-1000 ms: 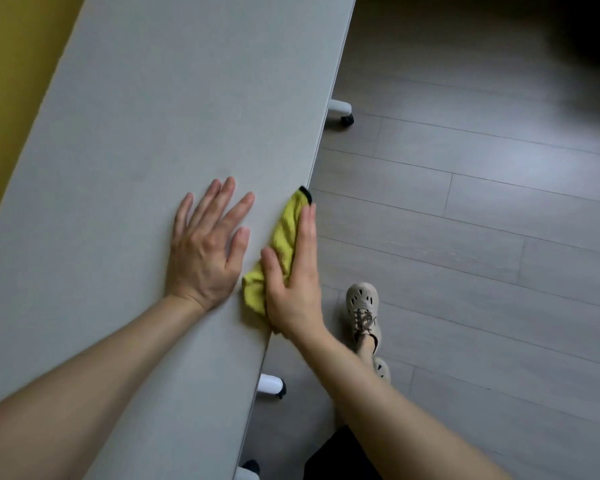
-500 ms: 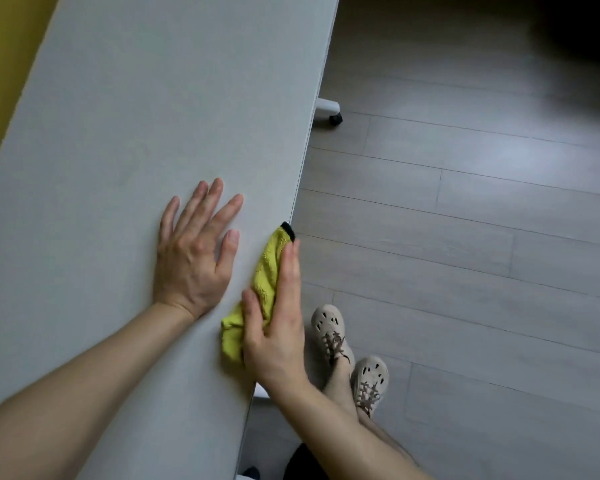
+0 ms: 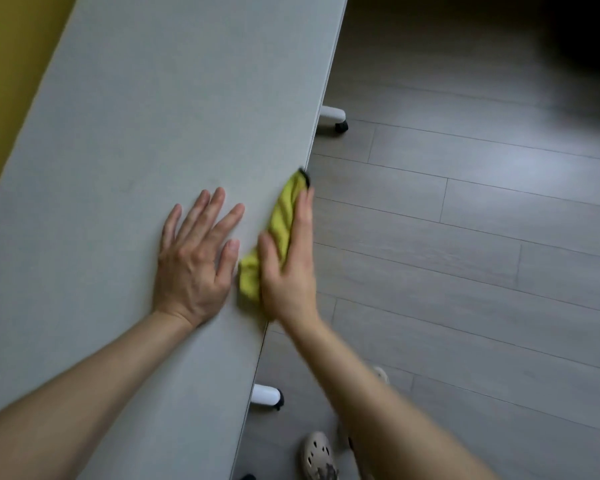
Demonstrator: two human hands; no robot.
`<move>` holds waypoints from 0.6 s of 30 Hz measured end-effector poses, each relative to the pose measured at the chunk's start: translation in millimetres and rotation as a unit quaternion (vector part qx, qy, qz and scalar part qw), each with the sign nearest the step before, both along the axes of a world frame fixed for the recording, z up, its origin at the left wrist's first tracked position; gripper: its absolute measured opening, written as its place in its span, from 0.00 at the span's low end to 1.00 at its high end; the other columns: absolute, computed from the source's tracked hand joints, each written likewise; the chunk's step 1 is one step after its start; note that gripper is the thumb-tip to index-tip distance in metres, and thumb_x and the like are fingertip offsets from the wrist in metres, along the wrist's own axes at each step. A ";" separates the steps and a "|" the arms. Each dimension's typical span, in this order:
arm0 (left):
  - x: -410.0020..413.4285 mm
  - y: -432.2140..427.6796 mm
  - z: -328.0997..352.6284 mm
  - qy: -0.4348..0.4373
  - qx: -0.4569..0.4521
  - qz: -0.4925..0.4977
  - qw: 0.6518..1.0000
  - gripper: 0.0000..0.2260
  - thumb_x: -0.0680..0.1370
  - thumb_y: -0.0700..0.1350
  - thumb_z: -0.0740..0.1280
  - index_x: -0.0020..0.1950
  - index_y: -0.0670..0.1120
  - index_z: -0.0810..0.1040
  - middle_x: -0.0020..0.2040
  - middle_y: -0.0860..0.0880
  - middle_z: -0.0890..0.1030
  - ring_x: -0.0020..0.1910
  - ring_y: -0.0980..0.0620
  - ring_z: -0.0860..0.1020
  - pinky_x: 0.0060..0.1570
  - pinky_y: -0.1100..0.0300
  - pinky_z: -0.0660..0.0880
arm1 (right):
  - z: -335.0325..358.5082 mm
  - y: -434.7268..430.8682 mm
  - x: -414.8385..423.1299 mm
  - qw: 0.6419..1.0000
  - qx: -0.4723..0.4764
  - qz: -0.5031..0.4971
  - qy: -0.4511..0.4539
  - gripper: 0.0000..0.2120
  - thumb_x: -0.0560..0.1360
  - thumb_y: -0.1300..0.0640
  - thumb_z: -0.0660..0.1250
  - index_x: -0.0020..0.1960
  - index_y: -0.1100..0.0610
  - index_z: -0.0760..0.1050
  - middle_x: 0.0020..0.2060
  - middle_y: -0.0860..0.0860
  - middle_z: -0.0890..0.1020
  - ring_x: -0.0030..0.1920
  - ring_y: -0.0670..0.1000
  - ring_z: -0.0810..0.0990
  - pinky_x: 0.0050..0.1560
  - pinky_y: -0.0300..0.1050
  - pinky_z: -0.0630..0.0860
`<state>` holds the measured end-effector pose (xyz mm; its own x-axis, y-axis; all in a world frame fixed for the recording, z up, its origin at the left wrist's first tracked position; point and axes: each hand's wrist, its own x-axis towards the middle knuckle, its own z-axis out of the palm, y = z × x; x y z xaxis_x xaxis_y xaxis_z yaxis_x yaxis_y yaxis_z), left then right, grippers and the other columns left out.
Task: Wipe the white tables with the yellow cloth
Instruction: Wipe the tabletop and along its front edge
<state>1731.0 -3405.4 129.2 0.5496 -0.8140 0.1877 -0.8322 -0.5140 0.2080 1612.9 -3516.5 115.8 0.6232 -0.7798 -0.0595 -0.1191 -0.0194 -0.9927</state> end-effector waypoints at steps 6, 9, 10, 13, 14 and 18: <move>1.1 0.3 0.6 -0.004 0.003 -0.001 1.000 0.23 0.87 0.50 0.58 0.83 0.52 0.71 0.86 0.49 0.65 0.86 0.49 0.61 0.82 0.34 0.58 | 14.7 43.2 -40.1 0.999 0.010 0.044 0.003 0.39 0.83 0.61 0.68 0.88 0.57 0.51 0.88 0.51 0.50 0.87 0.47 0.50 0.81 0.32 0.51; 1.7 -0.1 0.0 -0.007 0.004 0.002 1.000 0.22 0.88 0.50 0.59 0.83 0.53 0.71 0.86 0.49 0.65 0.86 0.49 0.61 0.83 0.36 0.58 | 5.3 -39.0 22.2 1.000 0.004 0.017 0.019 0.40 0.83 0.58 0.68 0.89 0.56 0.51 0.88 0.51 0.52 0.87 0.47 0.51 0.76 0.24 0.49; 1.8 -0.5 0.1 -0.007 0.003 0.005 1.000 0.22 0.88 0.50 0.59 0.83 0.53 0.72 0.86 0.49 0.65 0.86 0.50 0.62 0.83 0.36 0.58 | 4.2 -67.7 41.1 1.000 -0.001 0.005 0.020 0.39 0.83 0.57 0.68 0.89 0.55 0.51 0.88 0.51 0.52 0.86 0.48 0.52 0.74 0.22 0.49; 1.7 -1.1 -0.5 -0.010 0.003 0.006 1.000 0.22 0.88 0.51 0.58 0.83 0.54 0.72 0.86 0.50 0.66 0.86 0.51 0.61 0.83 0.38 0.57 | 3.8 -115.7 72.1 1.000 -0.007 -0.008 0.023 0.39 0.85 0.56 0.67 0.89 0.53 0.51 0.88 0.50 0.52 0.86 0.48 0.53 0.72 0.29 0.52; 2.3 -0.9 -1.3 -0.009 0.001 0.007 1.000 0.22 0.88 0.51 0.58 0.83 0.54 0.72 0.86 0.50 0.66 0.86 0.51 0.61 0.83 0.38 0.57 | 4.2 -113.3 72.3 1.000 -0.002 -0.014 0.022 0.38 0.85 0.56 0.67 0.89 0.52 0.51 0.88 0.50 0.52 0.86 0.48 0.54 0.72 0.31 0.52; 3.2 -0.6 -4.1 -0.016 -0.004 0.005 1.000 0.22 0.88 0.52 0.58 0.82 0.54 0.72 0.85 0.49 0.67 0.85 0.50 0.63 0.83 0.38 0.58 | 2.5 -26.2 22.8 0.999 -0.004 -0.035 0.007 0.38 0.84 0.58 0.66 0.89 0.54 0.51 0.88 0.50 0.52 0.87 0.46 0.51 0.75 0.23 0.49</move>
